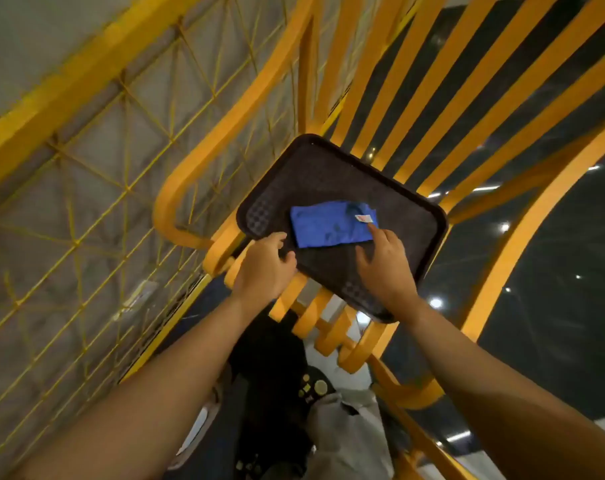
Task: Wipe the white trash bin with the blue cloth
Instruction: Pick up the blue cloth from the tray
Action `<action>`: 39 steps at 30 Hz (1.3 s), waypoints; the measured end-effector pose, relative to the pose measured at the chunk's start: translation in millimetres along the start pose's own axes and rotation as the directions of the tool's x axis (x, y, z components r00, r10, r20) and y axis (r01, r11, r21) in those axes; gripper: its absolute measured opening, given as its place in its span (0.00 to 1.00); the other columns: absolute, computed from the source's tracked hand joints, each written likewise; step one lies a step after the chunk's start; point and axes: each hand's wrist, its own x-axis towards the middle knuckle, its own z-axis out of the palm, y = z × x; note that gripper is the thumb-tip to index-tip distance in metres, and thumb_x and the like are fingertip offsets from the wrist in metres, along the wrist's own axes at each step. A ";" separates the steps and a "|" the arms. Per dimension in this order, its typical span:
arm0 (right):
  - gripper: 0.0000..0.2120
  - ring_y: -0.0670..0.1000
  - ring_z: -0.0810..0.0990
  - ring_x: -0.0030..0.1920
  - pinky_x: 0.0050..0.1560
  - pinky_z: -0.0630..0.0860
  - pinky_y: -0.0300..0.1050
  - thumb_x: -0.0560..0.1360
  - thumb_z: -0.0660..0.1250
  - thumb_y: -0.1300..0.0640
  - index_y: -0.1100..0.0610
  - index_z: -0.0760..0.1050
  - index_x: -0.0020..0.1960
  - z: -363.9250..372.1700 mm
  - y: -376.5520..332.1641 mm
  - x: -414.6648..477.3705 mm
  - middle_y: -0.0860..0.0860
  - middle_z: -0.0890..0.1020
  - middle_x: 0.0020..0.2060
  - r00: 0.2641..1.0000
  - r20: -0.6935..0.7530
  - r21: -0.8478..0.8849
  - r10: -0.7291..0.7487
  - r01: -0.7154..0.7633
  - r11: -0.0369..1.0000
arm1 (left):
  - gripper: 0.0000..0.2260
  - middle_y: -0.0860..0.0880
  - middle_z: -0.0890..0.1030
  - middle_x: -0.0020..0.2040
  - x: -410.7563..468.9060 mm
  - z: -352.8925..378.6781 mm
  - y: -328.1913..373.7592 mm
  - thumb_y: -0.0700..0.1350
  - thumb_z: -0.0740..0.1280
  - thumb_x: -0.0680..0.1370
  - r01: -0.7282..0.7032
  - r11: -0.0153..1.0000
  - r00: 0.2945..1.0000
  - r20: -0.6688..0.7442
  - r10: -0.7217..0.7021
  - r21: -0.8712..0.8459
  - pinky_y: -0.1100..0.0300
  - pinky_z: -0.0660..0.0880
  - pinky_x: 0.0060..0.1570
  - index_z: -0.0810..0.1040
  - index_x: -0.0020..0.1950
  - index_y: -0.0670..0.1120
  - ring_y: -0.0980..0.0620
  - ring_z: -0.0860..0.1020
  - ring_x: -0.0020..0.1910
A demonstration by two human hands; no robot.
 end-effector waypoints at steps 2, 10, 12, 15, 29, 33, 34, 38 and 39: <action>0.22 0.60 0.71 0.63 0.62 0.68 0.49 0.77 0.62 0.60 0.62 0.66 0.70 9.3 7.7 14.1 0.60 0.74 0.62 0.999 -0.049 0.042 0.021 -0.019 0.999 | 0.21 0.45 0.75 0.65 18.9 11.7 -2.6 0.44 0.63 0.78 0.139 0.985 0.990 -0.015 -0.141 -0.102 0.61 0.69 0.52 0.66 0.70 0.43 0.48 0.74 0.62; 0.22 0.58 0.72 0.64 0.65 0.68 0.46 0.77 0.64 0.58 0.61 0.67 0.70 40.5 33.4 42.3 0.59 0.74 0.63 0.994 -0.095 0.063 0.049 -0.044 0.997 | 0.25 0.42 0.70 0.68 88.6 65.8 -20.3 0.43 0.67 0.75 0.366 0.879 0.928 0.043 -0.371 -0.305 0.54 0.71 0.59 0.64 0.71 0.41 0.43 0.70 0.65; 0.22 0.57 0.72 0.64 0.64 0.68 0.46 0.77 0.63 0.58 0.61 0.67 0.69 45.3 38.1 44.1 0.59 0.74 0.63 0.995 -0.094 0.059 0.046 -0.040 0.997 | 0.24 0.41 0.70 0.68 98.8 78.8 -19.4 0.42 0.65 0.76 0.383 0.860 0.921 0.069 -0.383 -0.337 0.58 0.69 0.52 0.63 0.70 0.39 0.42 0.70 0.65; 0.21 0.57 0.72 0.64 0.64 0.68 0.46 0.77 0.63 0.58 0.61 0.67 0.69 49.0 43.5 44.6 0.59 0.74 0.63 0.995 -0.085 0.064 0.047 -0.041 0.997 | 0.22 0.40 0.71 0.66 109.4 93.0 -15.9 0.42 0.64 0.77 0.418 0.822 0.906 0.116 -0.407 -0.387 0.56 0.68 0.48 0.64 0.69 0.39 0.41 0.72 0.62; 0.23 0.54 0.70 0.67 0.65 0.67 0.41 0.77 0.64 0.57 0.60 0.66 0.70 46.3 46.6 44.5 0.57 0.71 0.66 0.993 -0.036 0.182 0.113 -0.104 0.978 | 0.06 0.46 0.78 0.41 114.9 90.6 -3.3 0.44 0.65 0.75 0.263 0.766 0.959 0.074 -0.273 -0.587 0.53 0.72 0.43 0.75 0.40 0.44 0.46 0.77 0.45; 0.22 0.46 0.70 0.65 0.56 0.65 0.30 0.78 0.63 0.53 0.56 0.66 0.70 40.7 37.1 37.3 0.51 0.71 0.67 0.980 0.008 0.348 0.198 -0.188 0.918 | 0.08 0.45 0.80 0.54 92.7 72.2 3.2 0.42 0.64 0.74 0.113 0.656 0.993 0.074 -0.087 -0.746 0.53 0.76 0.55 0.76 0.53 0.48 0.48 0.79 0.54; 0.22 0.45 0.70 0.65 0.56 0.66 0.32 0.78 0.62 0.52 0.55 0.66 0.70 39.2 31.6 35.6 0.50 0.72 0.67 0.973 0.024 0.423 0.229 -0.218 0.880 | 0.09 0.44 0.80 0.55 85.9 65.6 3.1 0.43 0.64 0.72 0.072 0.657 0.997 0.065 -0.036 -0.750 0.51 0.76 0.56 0.76 0.52 0.50 0.47 0.79 0.55; 0.25 0.48 0.68 0.69 0.66 0.67 0.42 0.78 0.60 0.46 0.53 0.63 0.73 47.2 4.2 36.9 0.48 0.69 0.70 0.921 0.189 0.623 0.341 -0.381 0.683 | 0.04 0.43 0.79 0.52 53.4 37.4 -5.0 0.43 0.65 0.72 0.022 0.677 0.998 0.061 0.035 -0.736 0.45 0.74 0.57 0.74 0.45 0.51 0.42 0.77 0.56; 0.27 0.49 0.68 0.69 0.67 0.66 0.44 0.77 0.60 0.42 0.52 0.64 0.72 52.0 -5.0 37.3 0.48 0.70 0.70 0.897 0.290 0.656 0.335 -0.441 0.613 | 0.04 0.44 0.79 0.51 44.9 31.0 -8.5 0.43 0.65 0.71 0.025 0.653 0.996 0.073 0.046 -0.757 0.45 0.75 0.56 0.74 0.44 0.51 0.42 0.78 0.55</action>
